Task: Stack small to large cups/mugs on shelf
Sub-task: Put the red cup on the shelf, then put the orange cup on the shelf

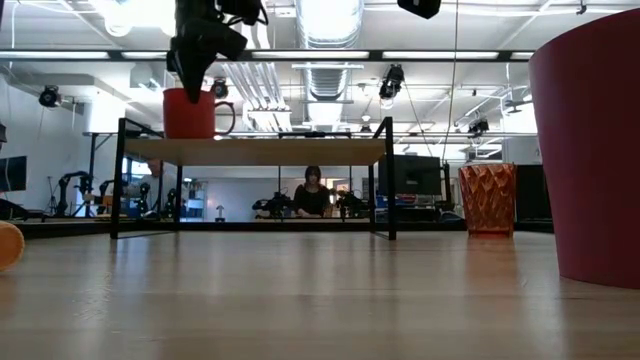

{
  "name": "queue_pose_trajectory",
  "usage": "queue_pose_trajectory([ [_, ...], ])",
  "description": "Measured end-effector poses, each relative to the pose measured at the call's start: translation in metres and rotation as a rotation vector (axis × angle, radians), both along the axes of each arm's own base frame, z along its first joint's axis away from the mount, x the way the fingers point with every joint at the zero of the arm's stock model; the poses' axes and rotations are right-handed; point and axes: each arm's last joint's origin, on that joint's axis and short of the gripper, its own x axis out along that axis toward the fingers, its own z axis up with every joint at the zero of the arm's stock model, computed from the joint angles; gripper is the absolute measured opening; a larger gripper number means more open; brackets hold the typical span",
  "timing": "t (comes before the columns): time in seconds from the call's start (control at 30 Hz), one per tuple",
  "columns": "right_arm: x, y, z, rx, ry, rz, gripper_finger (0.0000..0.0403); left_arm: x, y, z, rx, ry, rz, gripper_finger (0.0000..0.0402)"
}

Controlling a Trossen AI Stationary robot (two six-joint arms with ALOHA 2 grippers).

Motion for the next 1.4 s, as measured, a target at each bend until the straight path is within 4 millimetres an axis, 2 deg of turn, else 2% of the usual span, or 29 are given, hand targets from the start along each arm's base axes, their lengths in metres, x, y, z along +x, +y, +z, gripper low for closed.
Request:
queue_pose_trajectory([
  [0.37,0.0,0.0,0.0,-0.009,0.001,0.007,0.0082,-0.001,0.002,0.0,0.034,0.017,0.007,0.0053],
  [0.63,0.0,0.0,0.0,-0.179,-0.059,0.133,0.0082,-0.003,0.005,0.006,0.126,0.039,0.026,0.0083],
  [0.77,0.0,-0.003,-0.001,-0.195,-0.035,0.036,0.0082,-0.001,0.004,0.015,0.126,-0.013,0.023,0.0084],
  [0.83,-0.003,-0.004,-0.003,-0.176,0.008,0.005,0.0082,0.001,0.001,0.021,0.092,-0.071,0.01,0.0085],
  [0.93,-0.017,-0.006,-0.007,-0.153,0.136,-0.039,0.0082,0.004,-0.002,0.032,0.034,-0.176,-0.006,0.0084],
  [1.0,-0.034,-0.009,-0.012,-0.169,0.285,-0.117,0.0082,0.007,-0.004,0.039,0.016,-0.247,-0.004,0.0084],
  [1.13,-0.062,-0.014,-0.026,-0.311,0.606,-0.268,0.0082,0.01,-0.01,0.058,0.038,-0.357,-0.038,0.0084],
  [1.23,-0.066,-0.016,-0.032,-0.386,0.671,-0.301,0.0082,0.014,-0.013,0.071,0.079,-0.446,-0.069,0.0084],
  [1.4,-0.059,-0.021,-0.054,-0.408,0.696,-0.281,0.0082,0.021,-0.018,0.095,0.136,-0.63,-0.123,0.0084],
])
